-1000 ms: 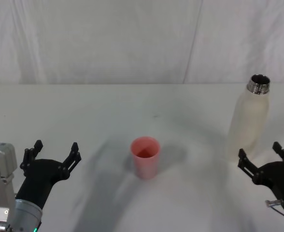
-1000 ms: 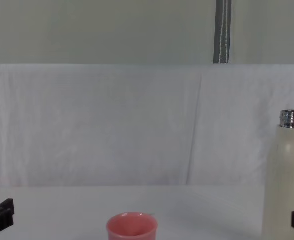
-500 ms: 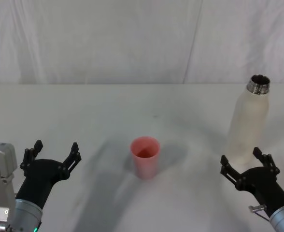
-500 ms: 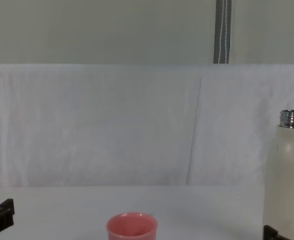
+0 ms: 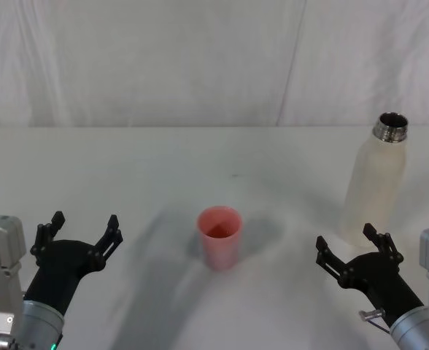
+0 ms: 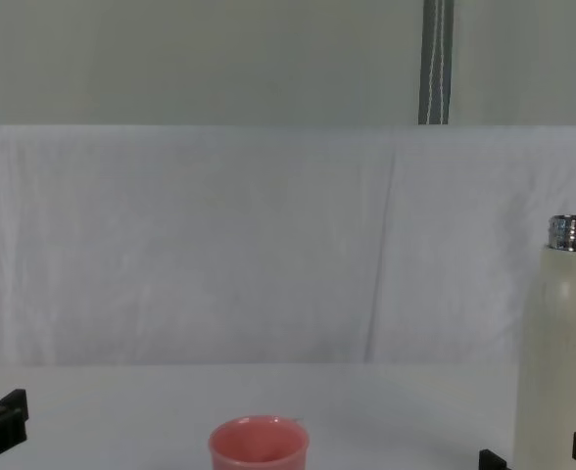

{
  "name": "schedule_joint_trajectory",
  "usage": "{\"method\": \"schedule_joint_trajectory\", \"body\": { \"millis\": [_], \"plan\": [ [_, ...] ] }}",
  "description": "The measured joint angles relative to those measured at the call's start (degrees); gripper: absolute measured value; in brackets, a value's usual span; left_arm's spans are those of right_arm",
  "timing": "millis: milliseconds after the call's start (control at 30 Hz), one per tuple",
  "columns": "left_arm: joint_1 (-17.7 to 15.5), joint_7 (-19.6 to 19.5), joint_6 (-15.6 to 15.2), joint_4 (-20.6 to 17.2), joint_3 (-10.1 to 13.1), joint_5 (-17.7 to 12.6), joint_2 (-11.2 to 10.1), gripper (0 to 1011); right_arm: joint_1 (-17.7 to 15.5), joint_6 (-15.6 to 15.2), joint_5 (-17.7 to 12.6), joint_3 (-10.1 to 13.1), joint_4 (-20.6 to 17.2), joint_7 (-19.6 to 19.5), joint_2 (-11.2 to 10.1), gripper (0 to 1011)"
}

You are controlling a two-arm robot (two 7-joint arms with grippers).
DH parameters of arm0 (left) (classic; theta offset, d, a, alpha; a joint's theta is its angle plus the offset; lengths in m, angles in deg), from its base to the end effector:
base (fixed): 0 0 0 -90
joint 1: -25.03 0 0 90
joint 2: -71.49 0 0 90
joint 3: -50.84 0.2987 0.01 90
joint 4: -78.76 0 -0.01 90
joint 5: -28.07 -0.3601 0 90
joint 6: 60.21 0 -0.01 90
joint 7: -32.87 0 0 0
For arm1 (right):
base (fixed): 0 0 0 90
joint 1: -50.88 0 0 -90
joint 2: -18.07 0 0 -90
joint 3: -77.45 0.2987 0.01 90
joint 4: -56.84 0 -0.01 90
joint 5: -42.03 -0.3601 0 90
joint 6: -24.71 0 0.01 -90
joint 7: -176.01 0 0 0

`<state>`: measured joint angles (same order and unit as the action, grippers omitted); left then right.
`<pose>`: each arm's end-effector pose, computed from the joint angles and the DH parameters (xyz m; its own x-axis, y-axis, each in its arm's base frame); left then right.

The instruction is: Grasp the thermos with one hand and pour water into the cup lid.

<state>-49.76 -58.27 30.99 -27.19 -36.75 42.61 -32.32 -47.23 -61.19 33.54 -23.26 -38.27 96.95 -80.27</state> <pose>0.3018 0.0343 -0.2936 0.1244 0.9917 -0.0325 -0.9921 0.1239 -0.0177 0.3293 0.0298 -0.3321 0.3767 -0.9257 -0.0331 0.9263 0.3769 0.0003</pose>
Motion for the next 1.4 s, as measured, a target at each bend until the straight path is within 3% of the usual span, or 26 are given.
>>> {"method": "schedule_joint_trajectory", "body": {
  "millis": [1400],
  "plan": [
    [0.0,0.0,0.0,0.0,0.0,0.0,0.0,1001,0.0,0.1,-0.1,0.0,0.0,-0.1,0.0,1001]
  ]
}}
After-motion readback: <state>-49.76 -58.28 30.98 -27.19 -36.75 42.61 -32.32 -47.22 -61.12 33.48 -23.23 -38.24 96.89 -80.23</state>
